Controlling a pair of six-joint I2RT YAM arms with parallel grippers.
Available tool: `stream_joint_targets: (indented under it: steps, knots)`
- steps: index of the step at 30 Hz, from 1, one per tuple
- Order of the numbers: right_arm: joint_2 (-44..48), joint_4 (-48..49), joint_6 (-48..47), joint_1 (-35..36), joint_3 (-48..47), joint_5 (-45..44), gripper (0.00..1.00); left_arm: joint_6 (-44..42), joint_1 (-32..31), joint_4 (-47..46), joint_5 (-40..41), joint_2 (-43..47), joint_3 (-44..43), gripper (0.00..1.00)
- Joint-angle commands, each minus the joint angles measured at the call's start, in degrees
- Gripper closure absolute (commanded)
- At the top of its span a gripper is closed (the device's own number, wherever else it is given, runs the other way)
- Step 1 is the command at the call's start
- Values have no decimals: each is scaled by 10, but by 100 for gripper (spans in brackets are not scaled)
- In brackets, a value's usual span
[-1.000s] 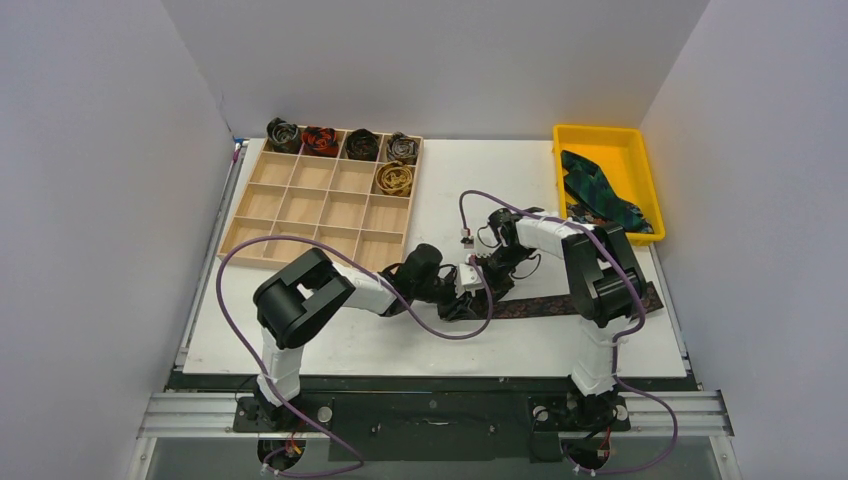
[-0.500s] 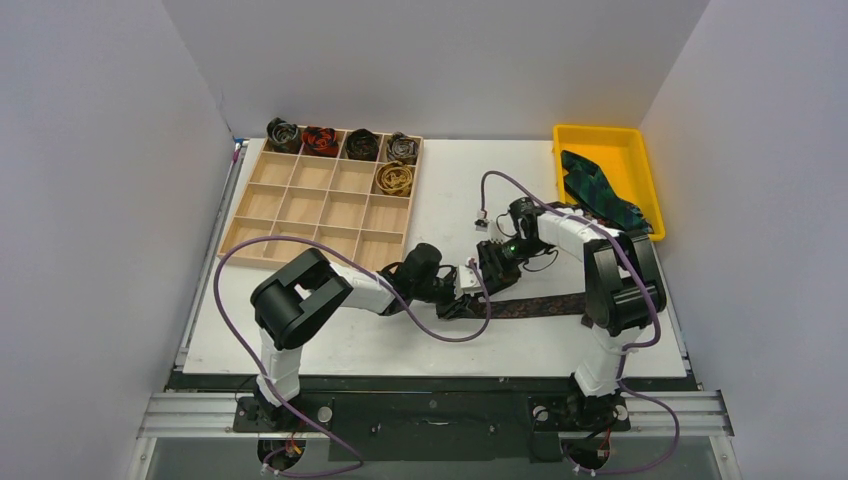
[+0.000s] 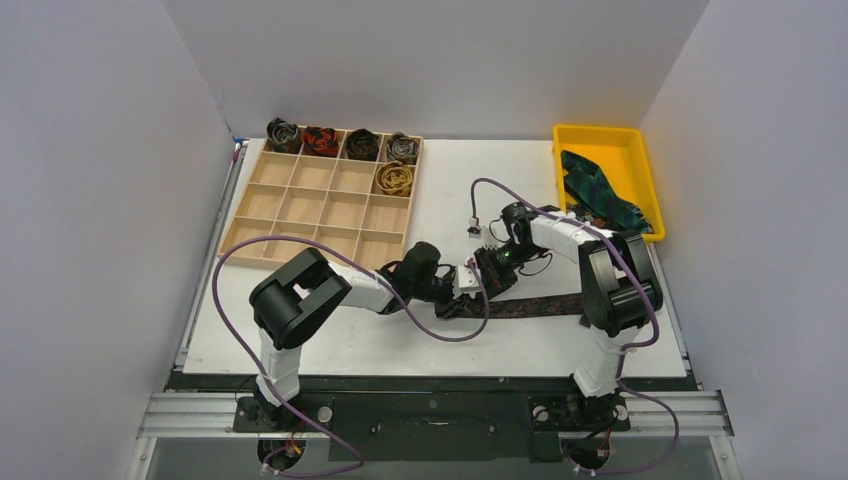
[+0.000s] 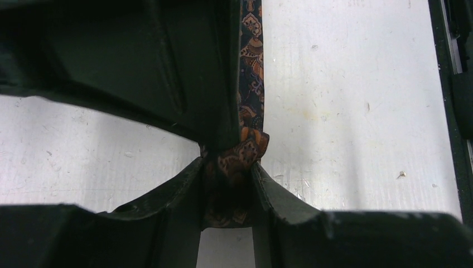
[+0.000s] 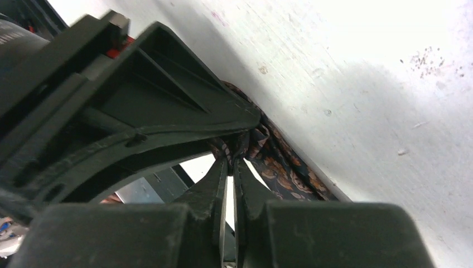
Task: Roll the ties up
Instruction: Roll the tie at the center of the board.
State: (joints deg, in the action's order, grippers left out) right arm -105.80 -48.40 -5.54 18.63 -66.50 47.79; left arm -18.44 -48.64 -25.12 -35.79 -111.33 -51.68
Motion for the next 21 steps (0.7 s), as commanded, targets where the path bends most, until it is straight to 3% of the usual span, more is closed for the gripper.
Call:
stream_joint_targets:
  steps: [1,6,8,17,21]
  knots:
    - [-2,-22,-39,0,17,-36,100,-16,12,92,30,-6,10,69]
    - [-7,18,-21,0,26,-102,100,10,19,30,22,25,34,40]
    - [-10,41,-19,0,28,-126,100,18,19,-1,16,38,50,34]
    - [-20,85,-17,4,40,-169,100,55,-2,-54,26,11,19,25]
    - [-24,99,-1,13,41,-167,100,100,-2,-77,30,-9,4,30]
